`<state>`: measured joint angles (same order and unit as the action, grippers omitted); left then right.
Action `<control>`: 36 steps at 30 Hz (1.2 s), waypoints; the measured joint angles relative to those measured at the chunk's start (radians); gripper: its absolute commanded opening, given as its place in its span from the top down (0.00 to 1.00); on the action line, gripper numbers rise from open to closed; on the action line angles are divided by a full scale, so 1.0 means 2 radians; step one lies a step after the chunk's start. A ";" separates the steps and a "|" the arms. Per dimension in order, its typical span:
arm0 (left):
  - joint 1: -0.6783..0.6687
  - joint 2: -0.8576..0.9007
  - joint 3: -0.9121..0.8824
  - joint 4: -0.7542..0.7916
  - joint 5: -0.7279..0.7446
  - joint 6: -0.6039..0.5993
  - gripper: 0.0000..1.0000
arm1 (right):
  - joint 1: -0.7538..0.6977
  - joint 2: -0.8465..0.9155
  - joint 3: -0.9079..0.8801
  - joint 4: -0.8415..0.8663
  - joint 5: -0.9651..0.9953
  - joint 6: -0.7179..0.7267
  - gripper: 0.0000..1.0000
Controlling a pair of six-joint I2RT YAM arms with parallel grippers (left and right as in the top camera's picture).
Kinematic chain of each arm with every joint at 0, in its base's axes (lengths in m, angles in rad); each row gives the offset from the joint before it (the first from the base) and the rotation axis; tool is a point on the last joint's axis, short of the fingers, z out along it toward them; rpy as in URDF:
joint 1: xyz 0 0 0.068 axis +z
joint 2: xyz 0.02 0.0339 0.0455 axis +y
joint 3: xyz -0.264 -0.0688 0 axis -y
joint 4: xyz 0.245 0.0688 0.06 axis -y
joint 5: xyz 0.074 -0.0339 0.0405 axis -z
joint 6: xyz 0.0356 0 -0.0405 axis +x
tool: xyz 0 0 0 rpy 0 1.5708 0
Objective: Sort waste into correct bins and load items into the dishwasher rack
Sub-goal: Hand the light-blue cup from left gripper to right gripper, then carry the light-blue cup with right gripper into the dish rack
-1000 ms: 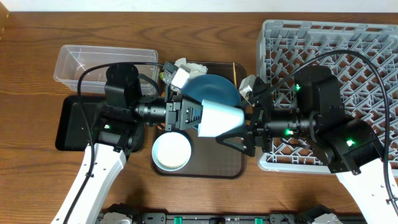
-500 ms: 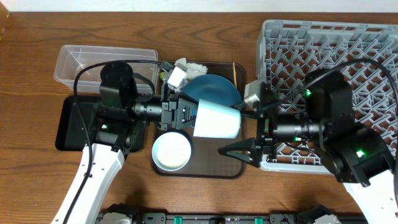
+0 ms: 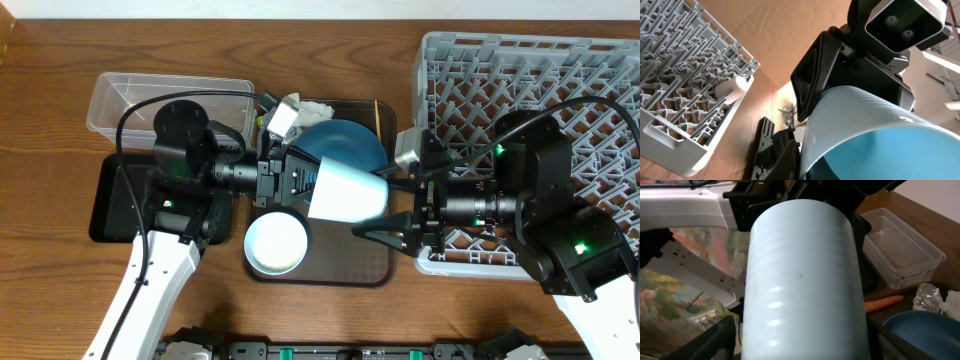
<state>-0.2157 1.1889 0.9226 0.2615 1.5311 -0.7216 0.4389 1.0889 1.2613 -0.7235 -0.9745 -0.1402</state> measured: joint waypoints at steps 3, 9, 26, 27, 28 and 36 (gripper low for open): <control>0.000 0.000 0.000 0.000 0.002 -0.004 0.94 | 0.000 0.000 0.000 0.000 0.002 0.000 0.36; 0.000 0.000 0.000 0.000 -0.002 -0.006 0.94 | 0.000 0.000 0.000 0.002 0.001 0.000 0.24; -0.002 -0.002 0.000 0.002 -0.003 -0.006 0.94 | -0.001 0.000 0.000 0.017 0.002 0.002 0.42; -0.002 -0.002 0.000 0.002 -0.004 -0.006 0.92 | -0.001 0.000 0.000 0.017 0.002 0.002 0.45; -0.002 -0.002 0.000 0.002 -0.004 -0.006 0.83 | -0.001 0.000 0.000 0.017 0.002 0.002 0.48; -0.001 -0.002 0.001 0.000 -0.024 -0.007 0.01 | -0.003 -0.014 0.000 -0.024 0.068 0.030 0.54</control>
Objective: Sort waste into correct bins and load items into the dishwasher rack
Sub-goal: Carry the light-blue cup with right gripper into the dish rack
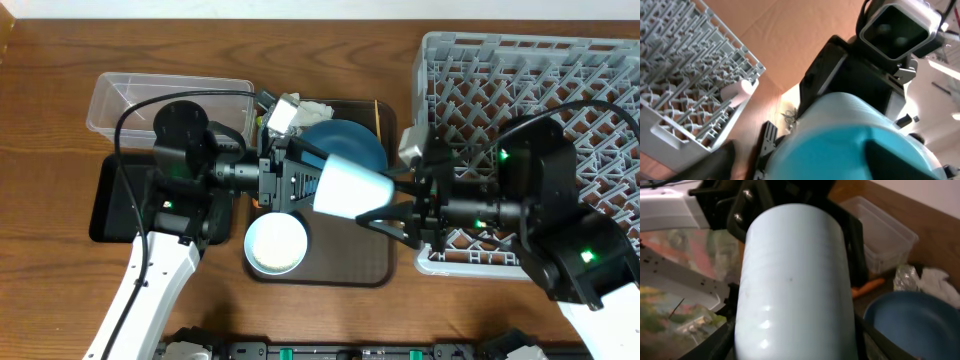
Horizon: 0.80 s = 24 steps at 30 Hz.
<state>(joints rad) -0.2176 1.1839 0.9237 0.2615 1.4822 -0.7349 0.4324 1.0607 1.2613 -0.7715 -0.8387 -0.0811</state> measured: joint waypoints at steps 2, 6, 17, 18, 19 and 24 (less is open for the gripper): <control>0.006 0.001 0.000 -0.001 -0.005 0.000 0.02 | -0.006 -0.016 0.000 -0.017 0.028 0.014 0.54; 0.026 0.001 0.000 -0.001 -0.008 0.002 0.02 | -0.041 -0.053 0.000 -0.065 0.114 0.053 0.49; 0.045 0.001 0.000 -0.001 -0.007 0.001 0.02 | -0.241 -0.088 0.000 -0.206 0.406 0.192 0.42; 0.045 0.001 0.000 -0.001 -0.007 0.001 0.02 | -0.265 -0.086 0.000 -0.208 0.432 0.207 0.42; 0.045 0.001 0.000 -0.001 -0.007 0.001 0.02 | -0.283 -0.083 0.000 -0.208 0.449 0.217 0.42; 0.045 0.001 0.000 -0.001 0.003 0.001 0.02 | -0.383 -0.066 0.000 -0.203 0.496 0.248 0.42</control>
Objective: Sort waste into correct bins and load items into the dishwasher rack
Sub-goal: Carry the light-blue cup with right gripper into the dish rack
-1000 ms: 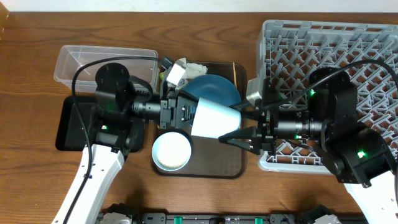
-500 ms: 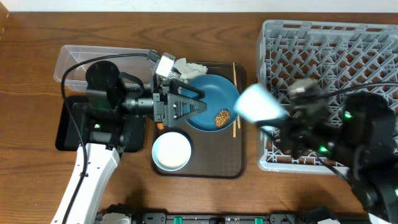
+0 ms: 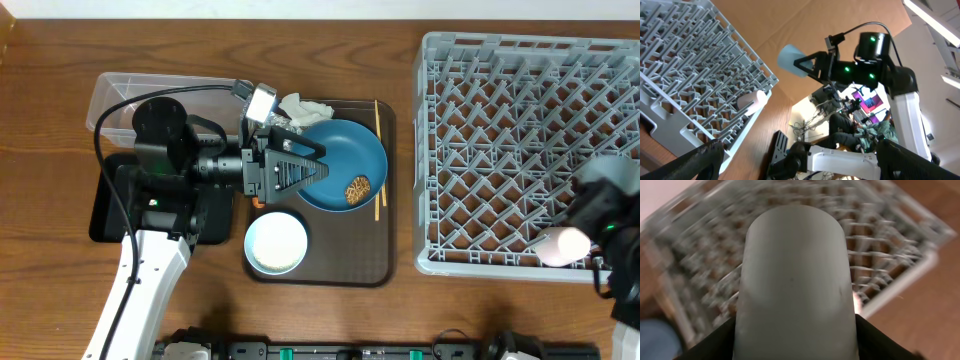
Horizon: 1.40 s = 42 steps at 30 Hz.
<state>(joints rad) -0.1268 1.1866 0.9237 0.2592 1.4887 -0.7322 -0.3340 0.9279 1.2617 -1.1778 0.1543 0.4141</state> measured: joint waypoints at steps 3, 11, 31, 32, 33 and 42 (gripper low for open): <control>0.000 0.000 0.000 0.000 0.002 0.000 0.02 | -0.050 0.020 0.000 -0.001 0.007 0.012 0.43; 0.000 0.000 0.000 0.000 0.009 0.000 0.02 | -0.150 0.123 0.000 0.008 -0.017 0.033 0.43; 0.000 0.000 0.000 0.000 0.016 0.002 0.02 | -0.325 0.309 0.000 0.032 -0.167 0.036 0.12; 0.000 0.000 0.000 0.000 0.016 0.002 0.02 | -0.325 0.313 0.000 0.035 -0.179 0.032 0.13; 0.000 0.000 0.000 0.000 0.016 0.002 0.02 | -0.325 0.316 0.000 0.039 -0.193 0.027 0.14; 0.000 0.000 0.000 0.000 0.016 0.001 0.02 | -0.305 0.279 0.000 0.043 -0.321 -0.020 0.13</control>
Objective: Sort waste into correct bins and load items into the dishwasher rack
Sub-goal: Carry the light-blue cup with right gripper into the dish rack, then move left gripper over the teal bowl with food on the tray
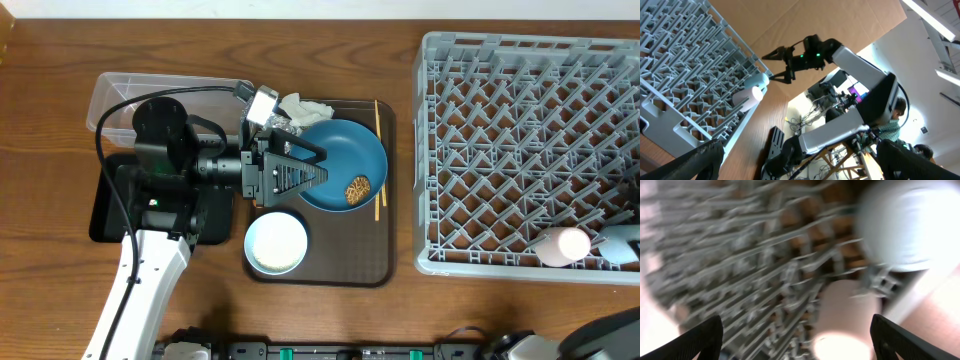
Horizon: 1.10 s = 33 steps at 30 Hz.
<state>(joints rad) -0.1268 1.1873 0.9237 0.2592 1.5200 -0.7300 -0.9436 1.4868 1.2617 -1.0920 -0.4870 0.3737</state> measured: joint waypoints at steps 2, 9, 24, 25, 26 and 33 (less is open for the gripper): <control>0.000 0.000 0.000 0.000 -0.001 -0.002 0.00 | 0.021 -0.029 0.000 -0.001 -0.020 -0.011 0.14; 0.000 -0.001 0.001 -0.021 -0.038 -0.014 0.17 | 0.169 -0.168 0.002 0.017 -0.061 -0.067 0.09; -0.092 -0.067 0.015 -0.529 -0.469 0.167 0.19 | 0.291 -0.244 0.003 0.005 -0.060 -0.101 0.06; -0.092 -0.067 0.023 -0.548 -0.496 0.180 0.19 | 0.294 -0.244 0.003 0.005 -0.060 -0.102 0.06; -0.092 -0.067 0.031 -0.560 -0.518 0.191 0.19 | 0.296 -0.244 0.003 0.005 -0.060 -0.102 0.06; -0.092 -0.067 0.097 -0.561 -0.595 0.229 0.18 | 0.311 -0.244 0.003 0.001 -0.060 -0.109 0.05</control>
<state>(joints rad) -0.3115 1.0531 1.1183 -0.8631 0.3305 -0.2722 -0.3222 0.9997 1.2678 -1.0897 -0.6064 0.1547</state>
